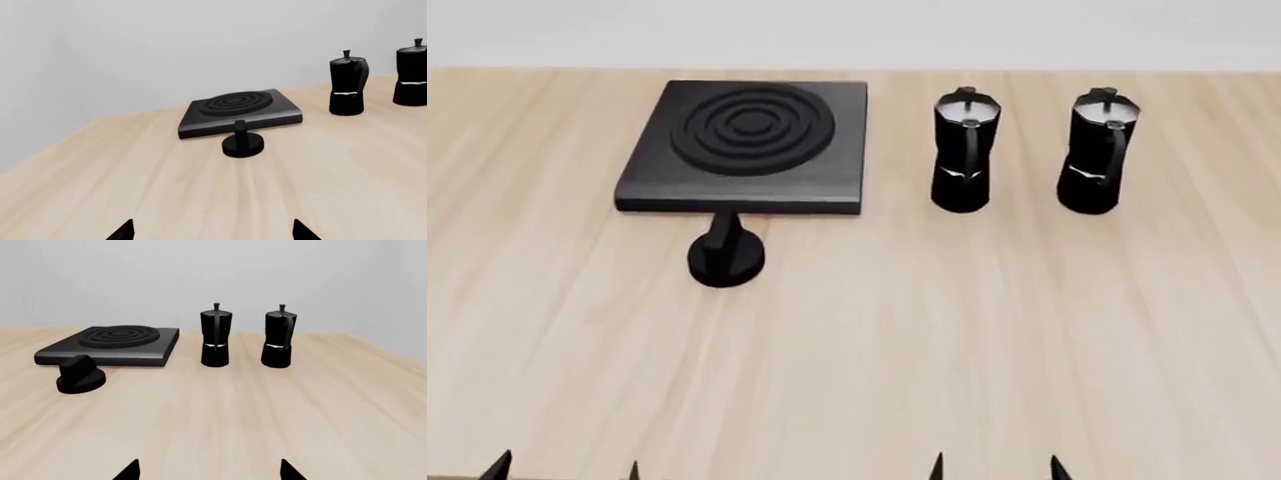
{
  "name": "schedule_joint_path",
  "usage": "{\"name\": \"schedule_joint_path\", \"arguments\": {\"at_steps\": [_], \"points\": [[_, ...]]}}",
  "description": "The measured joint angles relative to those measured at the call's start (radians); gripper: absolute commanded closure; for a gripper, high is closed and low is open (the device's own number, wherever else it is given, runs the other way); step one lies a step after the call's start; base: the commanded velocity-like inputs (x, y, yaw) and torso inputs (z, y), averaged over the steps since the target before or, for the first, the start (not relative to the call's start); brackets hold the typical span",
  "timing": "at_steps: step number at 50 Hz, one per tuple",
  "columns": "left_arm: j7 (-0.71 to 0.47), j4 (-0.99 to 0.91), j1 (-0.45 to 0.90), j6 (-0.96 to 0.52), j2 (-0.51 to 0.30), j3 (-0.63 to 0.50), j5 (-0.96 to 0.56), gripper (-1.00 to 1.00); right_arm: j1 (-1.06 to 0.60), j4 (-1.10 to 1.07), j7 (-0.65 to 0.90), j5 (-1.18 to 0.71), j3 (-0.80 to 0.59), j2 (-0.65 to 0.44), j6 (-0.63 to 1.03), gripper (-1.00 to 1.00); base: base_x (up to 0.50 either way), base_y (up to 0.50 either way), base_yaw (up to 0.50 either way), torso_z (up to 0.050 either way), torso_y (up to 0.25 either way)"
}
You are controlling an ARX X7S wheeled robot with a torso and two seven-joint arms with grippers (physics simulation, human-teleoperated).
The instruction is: Put the right moka pot on the stove.
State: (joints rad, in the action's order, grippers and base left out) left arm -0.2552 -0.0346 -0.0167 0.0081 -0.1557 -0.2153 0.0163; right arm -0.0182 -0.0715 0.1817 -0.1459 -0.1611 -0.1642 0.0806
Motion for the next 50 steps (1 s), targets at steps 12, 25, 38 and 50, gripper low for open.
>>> {"name": "schedule_joint_path", "arguments": {"at_steps": [12, 25, 38, 50], "points": [[-0.01, -0.009, -0.001, -0.006, -0.007, -0.009, -0.002, -1.0, 0.0, 0.001, 0.01, -0.002, -0.006, -0.008, -0.004, -1.0, 0.24, 0.03, 0.0, 0.0, 0.0], [-0.019, -0.008, 0.003, -0.007, -0.013, -0.018, -0.006, -1.0, -0.001, 0.007, 0.017, -0.01, -0.01, -0.014, -0.011, -1.0, 0.24, 0.03, 0.0, 0.0, 0.0], [-0.028, -0.013, 0.003, -0.01, -0.019, -0.025, -0.012, -1.0, -0.002, 0.014, 0.022, -0.018, -0.015, -0.02, -0.018, -1.0, 0.24, 0.03, 0.0, 0.0, 0.0], [-0.036, -0.022, 0.004, -0.016, -0.025, -0.03, -0.017, -1.0, -0.003, 0.011, 0.027, -0.023, -0.022, -0.025, -0.017, -1.0, 0.24, 0.03, 0.0, 0.0, 0.0]]}}
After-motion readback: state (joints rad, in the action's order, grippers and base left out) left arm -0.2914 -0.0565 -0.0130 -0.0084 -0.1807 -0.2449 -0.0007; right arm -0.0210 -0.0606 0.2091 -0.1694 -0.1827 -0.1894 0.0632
